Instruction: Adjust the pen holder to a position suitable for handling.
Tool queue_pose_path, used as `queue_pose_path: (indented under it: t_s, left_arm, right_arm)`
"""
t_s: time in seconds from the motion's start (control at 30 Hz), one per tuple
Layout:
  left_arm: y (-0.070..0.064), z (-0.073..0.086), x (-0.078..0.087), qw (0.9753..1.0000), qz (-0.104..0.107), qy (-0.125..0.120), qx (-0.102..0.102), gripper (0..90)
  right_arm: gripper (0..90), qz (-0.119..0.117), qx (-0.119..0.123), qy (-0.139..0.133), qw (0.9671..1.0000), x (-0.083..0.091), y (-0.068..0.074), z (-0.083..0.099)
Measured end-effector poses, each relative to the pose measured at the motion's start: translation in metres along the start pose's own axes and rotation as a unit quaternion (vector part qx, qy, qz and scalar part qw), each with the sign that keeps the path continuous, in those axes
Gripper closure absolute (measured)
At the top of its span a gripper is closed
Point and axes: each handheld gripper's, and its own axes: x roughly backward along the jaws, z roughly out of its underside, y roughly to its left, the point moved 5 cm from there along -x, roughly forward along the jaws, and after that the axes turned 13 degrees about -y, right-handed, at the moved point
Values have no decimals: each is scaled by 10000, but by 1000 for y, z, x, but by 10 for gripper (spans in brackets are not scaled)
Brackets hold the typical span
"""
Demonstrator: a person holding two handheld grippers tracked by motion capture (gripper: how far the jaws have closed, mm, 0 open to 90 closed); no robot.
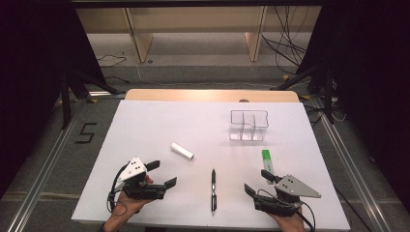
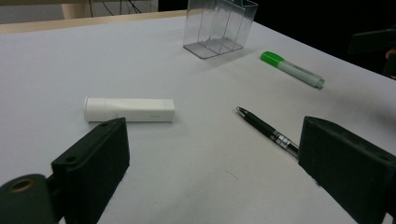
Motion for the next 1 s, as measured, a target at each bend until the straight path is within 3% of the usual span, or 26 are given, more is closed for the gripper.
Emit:
queue_pose_path:
  t_s: [0.33,1.0]
  left_arm:
    - [0,0,0,10000,-13,-4,-11,87]
    - [1,0,-1,10000,-36,3,-51,83]
  right_arm:
    - [242,69,2,-49,10000,0,-2,-2]
    - [247,251,-39,-23,9997,-9,-21,-11]
